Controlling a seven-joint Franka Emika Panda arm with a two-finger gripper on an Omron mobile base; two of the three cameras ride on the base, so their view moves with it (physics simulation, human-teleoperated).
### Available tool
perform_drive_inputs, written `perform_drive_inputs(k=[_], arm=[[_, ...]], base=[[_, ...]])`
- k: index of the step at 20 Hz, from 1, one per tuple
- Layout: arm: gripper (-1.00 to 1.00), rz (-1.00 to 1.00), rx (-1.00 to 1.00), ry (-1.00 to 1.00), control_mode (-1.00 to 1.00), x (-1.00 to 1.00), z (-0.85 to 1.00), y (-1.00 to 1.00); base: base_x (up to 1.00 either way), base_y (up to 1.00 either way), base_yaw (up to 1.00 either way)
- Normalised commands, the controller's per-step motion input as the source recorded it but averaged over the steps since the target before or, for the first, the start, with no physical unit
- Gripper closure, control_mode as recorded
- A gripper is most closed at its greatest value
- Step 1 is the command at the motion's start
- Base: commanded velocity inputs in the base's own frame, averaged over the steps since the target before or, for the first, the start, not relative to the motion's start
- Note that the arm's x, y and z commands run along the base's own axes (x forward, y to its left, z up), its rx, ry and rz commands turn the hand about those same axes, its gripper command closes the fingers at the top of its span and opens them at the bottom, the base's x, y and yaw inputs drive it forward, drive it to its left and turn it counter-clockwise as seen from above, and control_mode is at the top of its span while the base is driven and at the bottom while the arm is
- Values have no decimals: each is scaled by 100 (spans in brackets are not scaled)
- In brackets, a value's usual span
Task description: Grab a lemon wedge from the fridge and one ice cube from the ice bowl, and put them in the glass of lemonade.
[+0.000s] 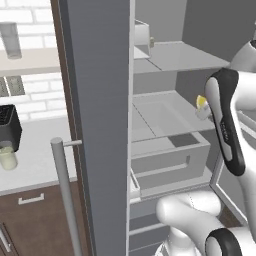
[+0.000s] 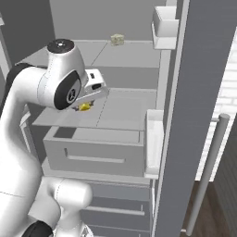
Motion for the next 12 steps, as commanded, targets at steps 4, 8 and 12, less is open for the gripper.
perform_drive_inputs(k=[4,8,12], arm=[[100,-3,0,13,-100,-53,-34,0],[100,-11,0,13,-100,-44,-7,0],[100,-14,3,13,-100,-29,0,3]], base=[[0,0,0],[0,0,0],[0,0,0]])
